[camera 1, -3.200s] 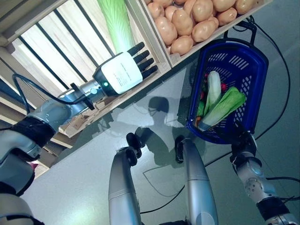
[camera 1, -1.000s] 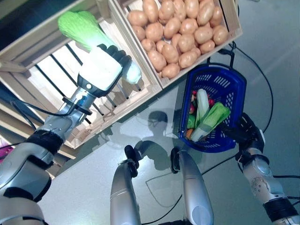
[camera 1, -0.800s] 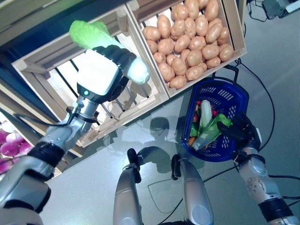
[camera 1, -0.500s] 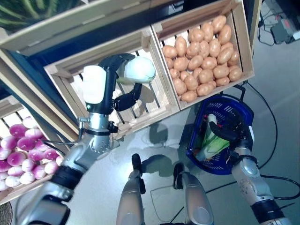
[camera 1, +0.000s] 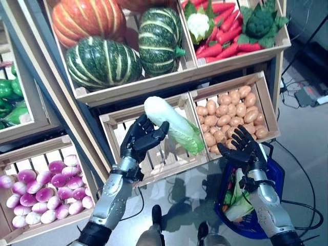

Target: Put vegetables into the basket

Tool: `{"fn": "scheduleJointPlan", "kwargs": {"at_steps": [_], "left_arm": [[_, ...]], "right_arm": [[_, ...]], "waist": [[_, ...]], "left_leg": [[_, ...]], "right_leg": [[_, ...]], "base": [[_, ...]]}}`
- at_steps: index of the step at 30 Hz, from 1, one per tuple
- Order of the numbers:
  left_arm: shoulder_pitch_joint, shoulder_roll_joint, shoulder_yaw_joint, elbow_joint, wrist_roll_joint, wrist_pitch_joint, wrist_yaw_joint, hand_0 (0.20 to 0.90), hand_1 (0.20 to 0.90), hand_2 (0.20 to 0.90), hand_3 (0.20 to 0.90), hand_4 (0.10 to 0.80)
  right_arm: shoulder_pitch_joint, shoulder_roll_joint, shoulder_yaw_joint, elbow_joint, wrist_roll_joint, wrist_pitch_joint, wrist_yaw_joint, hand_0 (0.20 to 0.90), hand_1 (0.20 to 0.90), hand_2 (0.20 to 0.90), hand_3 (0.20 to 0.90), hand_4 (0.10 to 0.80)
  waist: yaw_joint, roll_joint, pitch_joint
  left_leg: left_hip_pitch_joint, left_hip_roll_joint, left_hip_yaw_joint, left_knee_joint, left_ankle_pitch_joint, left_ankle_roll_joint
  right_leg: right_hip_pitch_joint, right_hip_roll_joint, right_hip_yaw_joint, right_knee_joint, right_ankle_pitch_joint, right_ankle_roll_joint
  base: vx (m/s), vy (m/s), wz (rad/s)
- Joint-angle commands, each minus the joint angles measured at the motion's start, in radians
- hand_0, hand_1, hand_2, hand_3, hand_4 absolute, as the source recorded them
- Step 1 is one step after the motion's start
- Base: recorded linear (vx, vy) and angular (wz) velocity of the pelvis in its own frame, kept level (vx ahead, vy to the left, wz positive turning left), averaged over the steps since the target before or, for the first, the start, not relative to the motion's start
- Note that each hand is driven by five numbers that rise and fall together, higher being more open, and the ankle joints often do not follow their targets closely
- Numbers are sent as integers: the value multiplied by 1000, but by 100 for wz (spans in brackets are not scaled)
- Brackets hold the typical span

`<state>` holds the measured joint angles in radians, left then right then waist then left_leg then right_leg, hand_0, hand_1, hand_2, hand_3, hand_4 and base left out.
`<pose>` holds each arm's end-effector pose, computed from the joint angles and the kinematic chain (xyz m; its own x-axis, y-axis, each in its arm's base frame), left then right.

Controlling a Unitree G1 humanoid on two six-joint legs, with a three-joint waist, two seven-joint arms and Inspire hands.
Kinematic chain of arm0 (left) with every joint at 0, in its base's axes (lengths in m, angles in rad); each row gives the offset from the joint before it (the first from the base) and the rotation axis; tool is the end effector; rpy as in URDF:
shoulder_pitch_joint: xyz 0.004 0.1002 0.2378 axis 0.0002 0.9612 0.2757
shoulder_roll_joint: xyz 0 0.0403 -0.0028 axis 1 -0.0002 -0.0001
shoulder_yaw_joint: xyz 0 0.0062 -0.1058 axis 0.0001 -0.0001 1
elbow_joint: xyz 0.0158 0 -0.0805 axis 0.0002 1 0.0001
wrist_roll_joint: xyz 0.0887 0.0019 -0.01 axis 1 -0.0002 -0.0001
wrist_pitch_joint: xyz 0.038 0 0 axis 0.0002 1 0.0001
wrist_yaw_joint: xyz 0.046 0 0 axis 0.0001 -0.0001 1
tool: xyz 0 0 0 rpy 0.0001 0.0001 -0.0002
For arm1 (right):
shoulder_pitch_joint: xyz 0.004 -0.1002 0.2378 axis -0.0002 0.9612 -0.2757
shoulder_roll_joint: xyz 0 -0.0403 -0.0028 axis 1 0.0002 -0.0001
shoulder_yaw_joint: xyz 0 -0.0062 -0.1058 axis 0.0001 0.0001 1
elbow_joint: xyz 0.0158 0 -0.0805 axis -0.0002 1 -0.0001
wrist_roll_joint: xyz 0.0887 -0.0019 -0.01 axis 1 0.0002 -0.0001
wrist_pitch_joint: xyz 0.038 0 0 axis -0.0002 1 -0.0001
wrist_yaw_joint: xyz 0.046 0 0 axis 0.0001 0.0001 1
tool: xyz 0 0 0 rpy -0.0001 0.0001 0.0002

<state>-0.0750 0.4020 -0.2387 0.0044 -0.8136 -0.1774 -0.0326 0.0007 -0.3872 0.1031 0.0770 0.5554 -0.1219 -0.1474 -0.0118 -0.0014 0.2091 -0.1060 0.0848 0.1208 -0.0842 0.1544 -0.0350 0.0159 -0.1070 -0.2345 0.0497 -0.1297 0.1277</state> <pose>0.2033 0.1833 0.0606 0.9695 -0.1950 0.1487 0.2386 0.8896 -0.3895 0.1906 -0.2102 0.0421 0.9950 -0.0991 -0.0153 0.1002 0.9811 0.1656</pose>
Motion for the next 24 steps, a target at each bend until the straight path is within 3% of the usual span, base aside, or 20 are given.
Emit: {"fn": "scheduleJointPlan", "kwargs": {"at_steps": [1,3,7,14,24], "left_arm": [[-63,-21,42,-110,-96,-18,-58,300,300,300,300,400],[-51,-23,51,-115,-126,17,-40,300,300,300,300,400],[-36,-14,57,-109,-123,46,-47,300,300,300,300,400],[-37,28,43,-106,-49,71,-39,300,300,300,300,400],[-75,57,15,-62,-74,99,-57,300,300,300,300,400]], "right_arm": [[-17,-57,-28,-111,-8,-124,117,900,900,900,900,800],[-14,-61,-10,-141,125,-58,190,900,900,900,900,800],[-6,-63,21,-150,200,12,291,900,900,900,900,800],[-48,-145,74,-167,191,110,428,900,900,900,900,800],[-156,-266,159,-187,277,266,641,900,900,900,900,800]], "waist": [[4,-33,-109],[5,-37,-120],[10,-40,-130],[24,-48,-156],[37,-58,-184]], "left_leg": [[45,8,28,-3,-103,-30],[59,6,32,-3,-111,-26],[74,5,34,-3,-119,-21],[101,8,35,-3,-136,-22],[119,12,27,-3,-144,-27]], "right_leg": [[-25,-60,1,-137,198,9],[-19,-62,5,-137,198,12],[-11,-68,2,-137,199,16],[11,-80,-8,-137,193,26],[29,-86,-17,-137,188,30]], "base": [[37,-12,-1],[47,-18,0],[45,-17,1],[68,-14,1],[40,1,4]]}}
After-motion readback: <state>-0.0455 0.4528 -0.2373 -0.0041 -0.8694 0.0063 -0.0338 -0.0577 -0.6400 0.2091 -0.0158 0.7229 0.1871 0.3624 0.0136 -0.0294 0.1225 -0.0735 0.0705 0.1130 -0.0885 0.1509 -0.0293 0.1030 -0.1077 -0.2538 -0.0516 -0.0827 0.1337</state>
